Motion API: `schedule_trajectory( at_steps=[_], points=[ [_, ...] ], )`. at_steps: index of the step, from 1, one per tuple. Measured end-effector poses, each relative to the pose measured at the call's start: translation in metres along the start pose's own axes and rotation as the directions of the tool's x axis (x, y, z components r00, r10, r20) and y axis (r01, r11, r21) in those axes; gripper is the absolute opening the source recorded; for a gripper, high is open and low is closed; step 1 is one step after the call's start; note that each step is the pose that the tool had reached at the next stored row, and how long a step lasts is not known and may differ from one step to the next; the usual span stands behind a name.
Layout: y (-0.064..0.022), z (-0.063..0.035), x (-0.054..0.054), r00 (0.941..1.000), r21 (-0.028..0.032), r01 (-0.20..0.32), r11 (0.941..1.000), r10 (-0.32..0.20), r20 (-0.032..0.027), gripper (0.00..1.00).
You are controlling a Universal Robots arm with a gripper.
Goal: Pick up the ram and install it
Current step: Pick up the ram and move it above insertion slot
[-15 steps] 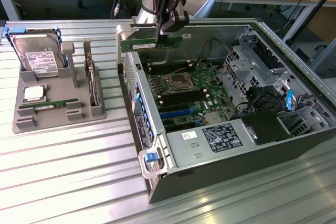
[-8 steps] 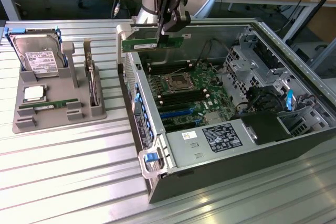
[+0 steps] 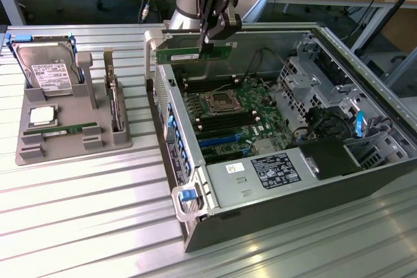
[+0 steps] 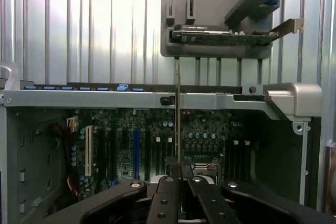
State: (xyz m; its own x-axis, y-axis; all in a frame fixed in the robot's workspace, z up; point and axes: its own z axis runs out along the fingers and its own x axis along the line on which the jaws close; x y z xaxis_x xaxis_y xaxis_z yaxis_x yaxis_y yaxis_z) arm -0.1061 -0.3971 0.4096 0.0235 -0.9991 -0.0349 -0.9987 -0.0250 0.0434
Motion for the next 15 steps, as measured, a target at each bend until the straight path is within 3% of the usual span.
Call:
schedule_trajectory(
  at_steps=[15],
  points=[
    [-0.0162,-0.0004,0.000,1.0000,0.0001,0.000,1.0000,0.000,0.0000,0.12]
  ],
)
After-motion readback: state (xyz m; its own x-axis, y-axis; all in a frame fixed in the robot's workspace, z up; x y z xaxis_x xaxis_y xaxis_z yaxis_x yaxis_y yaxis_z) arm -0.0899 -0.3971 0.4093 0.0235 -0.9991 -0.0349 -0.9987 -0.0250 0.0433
